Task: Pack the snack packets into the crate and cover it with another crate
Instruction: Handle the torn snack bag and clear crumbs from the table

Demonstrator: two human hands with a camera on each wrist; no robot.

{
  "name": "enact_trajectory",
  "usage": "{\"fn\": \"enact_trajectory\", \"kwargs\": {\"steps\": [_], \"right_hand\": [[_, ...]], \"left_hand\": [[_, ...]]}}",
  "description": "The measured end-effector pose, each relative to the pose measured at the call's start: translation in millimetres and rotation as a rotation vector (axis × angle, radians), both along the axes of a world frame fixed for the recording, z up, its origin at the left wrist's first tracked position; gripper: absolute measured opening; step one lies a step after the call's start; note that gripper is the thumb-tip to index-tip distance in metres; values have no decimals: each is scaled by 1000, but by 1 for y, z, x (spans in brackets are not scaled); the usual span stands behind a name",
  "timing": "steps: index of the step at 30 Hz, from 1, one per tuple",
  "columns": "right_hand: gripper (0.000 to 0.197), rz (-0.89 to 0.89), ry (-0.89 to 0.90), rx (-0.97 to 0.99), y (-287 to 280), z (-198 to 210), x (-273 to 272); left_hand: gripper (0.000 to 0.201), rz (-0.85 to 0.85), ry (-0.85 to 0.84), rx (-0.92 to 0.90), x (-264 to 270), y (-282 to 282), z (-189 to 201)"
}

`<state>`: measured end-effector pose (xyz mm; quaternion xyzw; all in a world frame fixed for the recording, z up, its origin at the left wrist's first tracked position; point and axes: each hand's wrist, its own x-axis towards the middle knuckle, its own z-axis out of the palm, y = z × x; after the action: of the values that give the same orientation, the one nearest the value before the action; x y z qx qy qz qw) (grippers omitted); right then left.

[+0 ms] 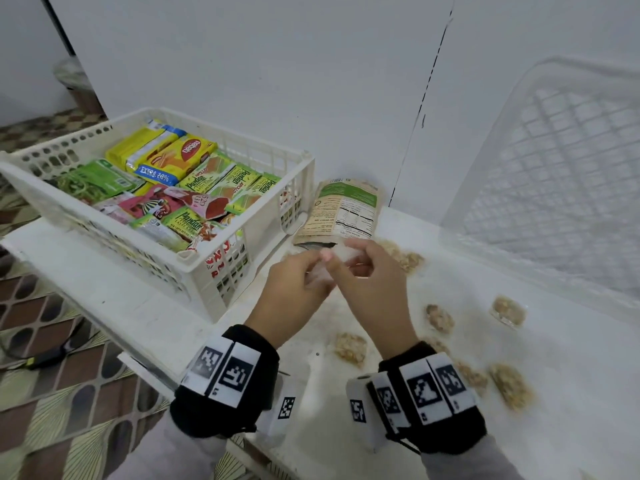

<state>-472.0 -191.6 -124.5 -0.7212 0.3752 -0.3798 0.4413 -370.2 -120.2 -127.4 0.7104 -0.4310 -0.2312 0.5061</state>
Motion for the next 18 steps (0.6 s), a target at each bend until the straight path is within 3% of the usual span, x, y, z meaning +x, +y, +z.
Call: {"fn": "enact_trajectory", "kwargs": {"steps": [4, 6, 8, 13, 18], "right_hand": [[28, 3, -82, 116, 0, -1, 2], [31, 34, -122, 176, 0, 1, 1], [28, 64, -152, 220, -1, 4, 1], [28, 114, -202, 273, -6, 6, 0], [23, 258, -142, 296, -14, 9, -1]], "left_hand": [[25, -196, 155, -50, 0, 9, 6], [27, -210, 174, -94, 1, 13, 9], [27, -153, 147, -110, 1, 15, 10], [22, 106, 335, -111, 5, 14, 9], [25, 291, 196, -166, 14, 18, 11]]}}
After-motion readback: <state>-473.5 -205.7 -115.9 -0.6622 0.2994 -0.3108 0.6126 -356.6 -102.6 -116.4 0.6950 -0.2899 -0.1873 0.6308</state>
